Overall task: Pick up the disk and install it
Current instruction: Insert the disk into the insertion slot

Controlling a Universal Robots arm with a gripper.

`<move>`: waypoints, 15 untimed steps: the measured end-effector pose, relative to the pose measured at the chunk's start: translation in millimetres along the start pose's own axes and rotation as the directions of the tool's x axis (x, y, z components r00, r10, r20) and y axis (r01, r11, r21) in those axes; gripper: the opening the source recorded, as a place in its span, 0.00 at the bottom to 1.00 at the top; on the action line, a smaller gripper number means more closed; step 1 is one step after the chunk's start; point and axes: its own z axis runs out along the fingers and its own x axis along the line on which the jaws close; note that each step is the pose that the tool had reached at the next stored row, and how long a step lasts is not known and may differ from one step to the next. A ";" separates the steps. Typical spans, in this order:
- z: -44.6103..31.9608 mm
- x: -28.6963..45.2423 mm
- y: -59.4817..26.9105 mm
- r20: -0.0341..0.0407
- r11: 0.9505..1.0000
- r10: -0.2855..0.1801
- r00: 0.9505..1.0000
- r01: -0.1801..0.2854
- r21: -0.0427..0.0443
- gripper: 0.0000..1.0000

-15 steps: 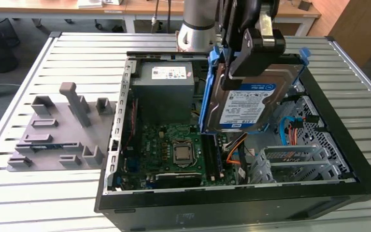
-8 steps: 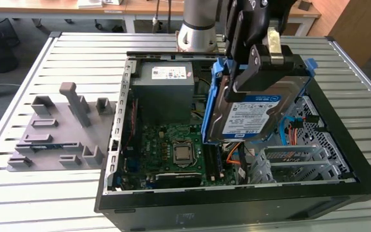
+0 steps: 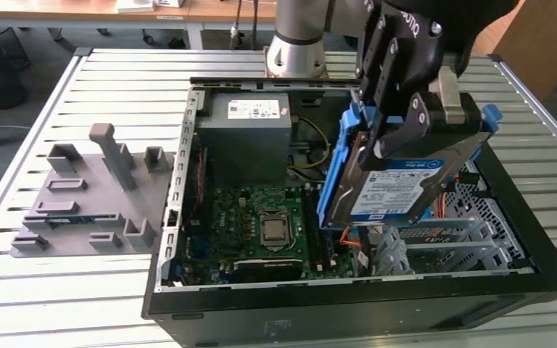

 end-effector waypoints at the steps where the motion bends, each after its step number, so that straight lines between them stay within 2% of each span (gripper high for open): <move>1: 0.7 1.8 -2.0 0.000 1.000 0.000 1.000 0.000 0.000 0.37; 11: 5.8 3.4 -30.9 0.000 1.000 0.000 1.000 0.000 0.000 0.37; 15: 6.1 3.4 -33.1 0.000 1.000 0.000 1.000 0.000 0.000 0.37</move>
